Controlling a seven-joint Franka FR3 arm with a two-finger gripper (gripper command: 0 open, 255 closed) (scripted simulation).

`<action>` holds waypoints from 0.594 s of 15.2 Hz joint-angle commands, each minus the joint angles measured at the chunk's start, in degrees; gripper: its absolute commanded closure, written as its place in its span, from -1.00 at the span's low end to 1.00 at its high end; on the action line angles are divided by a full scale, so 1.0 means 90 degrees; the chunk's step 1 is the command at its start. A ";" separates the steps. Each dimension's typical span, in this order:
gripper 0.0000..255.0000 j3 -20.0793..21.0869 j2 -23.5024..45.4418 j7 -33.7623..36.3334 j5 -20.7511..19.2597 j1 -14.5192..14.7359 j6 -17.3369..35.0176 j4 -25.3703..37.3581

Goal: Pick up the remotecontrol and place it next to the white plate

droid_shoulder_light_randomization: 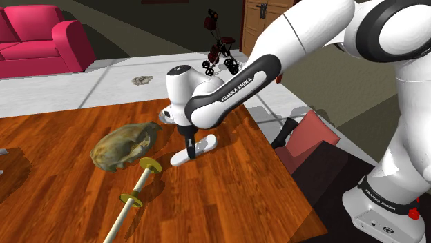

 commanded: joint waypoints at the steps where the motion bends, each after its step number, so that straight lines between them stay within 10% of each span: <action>1: 1.00 -0.0048 -0.0018 -0.0268 0.0025 -0.0210 0.0062 -0.0061; 9: 1.00 -0.0252 0.0114 -0.1356 0.0138 -0.1016 -0.0012 0.0199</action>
